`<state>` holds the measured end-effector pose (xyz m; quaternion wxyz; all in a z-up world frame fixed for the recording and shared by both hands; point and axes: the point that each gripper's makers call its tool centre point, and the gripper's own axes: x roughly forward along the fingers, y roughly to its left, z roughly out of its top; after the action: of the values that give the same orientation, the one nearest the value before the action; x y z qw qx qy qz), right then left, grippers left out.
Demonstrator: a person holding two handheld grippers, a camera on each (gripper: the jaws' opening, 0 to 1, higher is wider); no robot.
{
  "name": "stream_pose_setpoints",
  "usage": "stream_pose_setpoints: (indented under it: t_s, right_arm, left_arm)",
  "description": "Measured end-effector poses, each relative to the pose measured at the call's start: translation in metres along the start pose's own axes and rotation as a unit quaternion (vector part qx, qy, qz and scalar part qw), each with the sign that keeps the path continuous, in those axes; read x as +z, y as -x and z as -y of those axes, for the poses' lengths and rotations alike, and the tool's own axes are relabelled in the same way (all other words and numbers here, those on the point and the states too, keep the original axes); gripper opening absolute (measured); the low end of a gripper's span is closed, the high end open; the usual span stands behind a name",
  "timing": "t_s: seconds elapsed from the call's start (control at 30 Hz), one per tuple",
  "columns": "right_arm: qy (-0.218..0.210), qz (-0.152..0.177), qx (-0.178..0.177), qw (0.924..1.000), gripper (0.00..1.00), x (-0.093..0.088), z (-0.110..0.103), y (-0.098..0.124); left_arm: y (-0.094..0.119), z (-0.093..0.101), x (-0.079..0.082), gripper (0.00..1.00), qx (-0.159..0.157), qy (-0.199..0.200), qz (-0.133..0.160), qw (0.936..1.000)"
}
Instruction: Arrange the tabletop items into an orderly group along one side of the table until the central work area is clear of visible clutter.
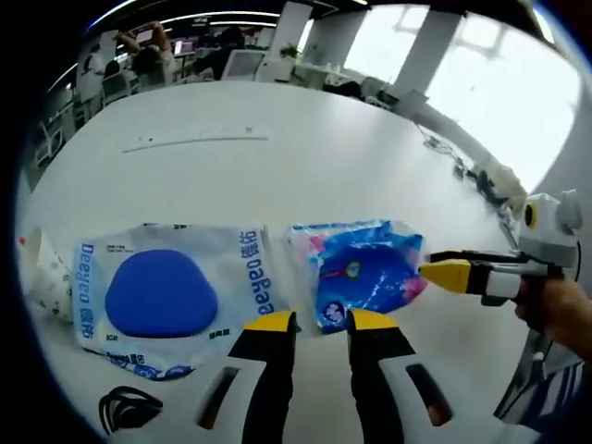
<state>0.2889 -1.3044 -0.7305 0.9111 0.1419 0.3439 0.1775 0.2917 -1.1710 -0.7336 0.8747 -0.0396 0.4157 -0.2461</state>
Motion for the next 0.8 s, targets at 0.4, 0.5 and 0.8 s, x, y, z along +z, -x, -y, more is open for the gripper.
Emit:
stream_pose_setpoints:
  t_s: [0.4, 0.5, 0.8]
  right_arm:
    - [0.025, 0.04, 0.001, 0.9989, 0.51, 0.009, -0.016, 0.013]
    - [0.025, 0.051, 0.013, 0.9983, 0.54, 0.011, -0.027, 0.016]
    - [0.041, 0.069, 0.005, 0.9968, 0.75, 0.012, -0.048, 0.028]
  left_arm:
    - [0.035, -0.01, -0.014, 0.47, 0.005, -0.012, 0.021, 0.9997]
    - [0.042, -0.015, -0.017, 0.59, 0.01, -0.015, 0.023, 0.9996]
    - [0.07, -0.04, -0.038, 0.9, 0.03, -0.002, 0.019, 0.9994]
